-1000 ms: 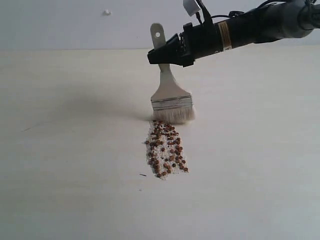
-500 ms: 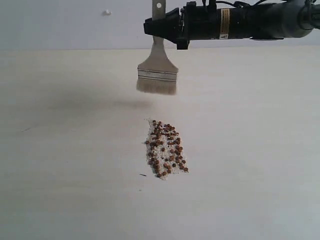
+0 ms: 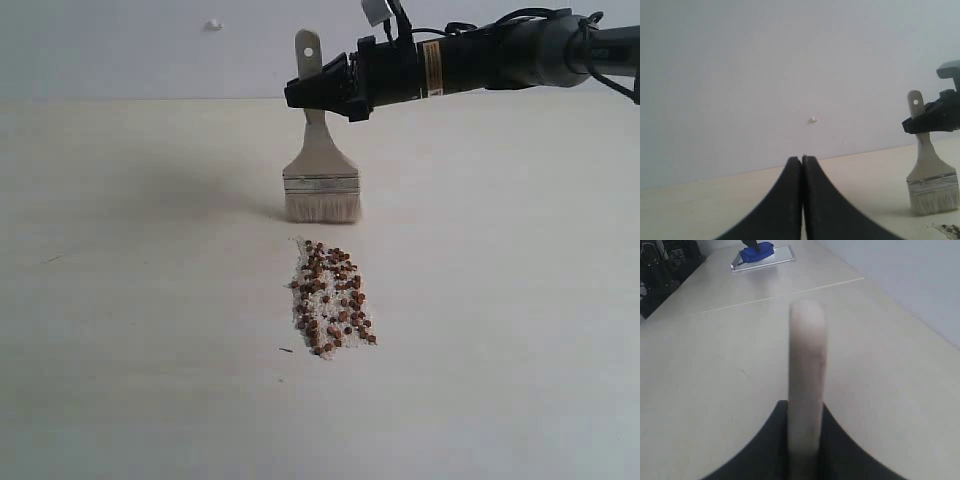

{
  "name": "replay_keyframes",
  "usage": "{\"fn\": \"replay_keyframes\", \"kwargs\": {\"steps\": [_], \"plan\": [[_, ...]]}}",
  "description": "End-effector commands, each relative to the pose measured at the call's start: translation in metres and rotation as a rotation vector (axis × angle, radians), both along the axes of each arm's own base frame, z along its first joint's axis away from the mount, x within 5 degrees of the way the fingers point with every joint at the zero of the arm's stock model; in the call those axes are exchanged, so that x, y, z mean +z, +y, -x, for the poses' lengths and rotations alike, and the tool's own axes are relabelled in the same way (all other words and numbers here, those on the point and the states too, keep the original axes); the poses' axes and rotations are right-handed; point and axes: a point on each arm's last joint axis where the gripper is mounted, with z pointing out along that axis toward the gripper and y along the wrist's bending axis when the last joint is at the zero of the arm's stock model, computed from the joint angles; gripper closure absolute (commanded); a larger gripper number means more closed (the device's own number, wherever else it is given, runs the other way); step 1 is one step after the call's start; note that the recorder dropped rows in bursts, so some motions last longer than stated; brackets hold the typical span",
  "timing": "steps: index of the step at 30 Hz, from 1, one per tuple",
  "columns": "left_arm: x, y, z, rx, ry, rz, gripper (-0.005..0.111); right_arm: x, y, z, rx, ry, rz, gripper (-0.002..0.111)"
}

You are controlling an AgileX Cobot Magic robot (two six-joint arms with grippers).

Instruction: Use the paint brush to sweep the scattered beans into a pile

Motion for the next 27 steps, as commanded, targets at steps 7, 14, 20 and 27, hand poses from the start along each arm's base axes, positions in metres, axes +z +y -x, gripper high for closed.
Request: {"fn": "replay_keyframes", "kwargs": {"steps": [7,14,20,27], "plan": [[0.001,0.000,0.001,-0.001,-0.010,-0.002,0.107,-0.005,0.015,0.008,0.059,0.041,0.062,0.108],[0.001,0.000,0.001,-0.001,-0.010,-0.002,0.107,-0.002,0.024,0.014,0.073,0.094,0.081,0.108],[0.001,0.000,0.001,-0.001,-0.010,-0.002,0.107,0.012,0.023,0.015,0.061,0.111,0.073,0.108],[0.001,0.000,0.001,-0.001,-0.010,-0.002,0.107,0.022,0.023,0.016,0.058,0.100,0.068,0.108]]}}
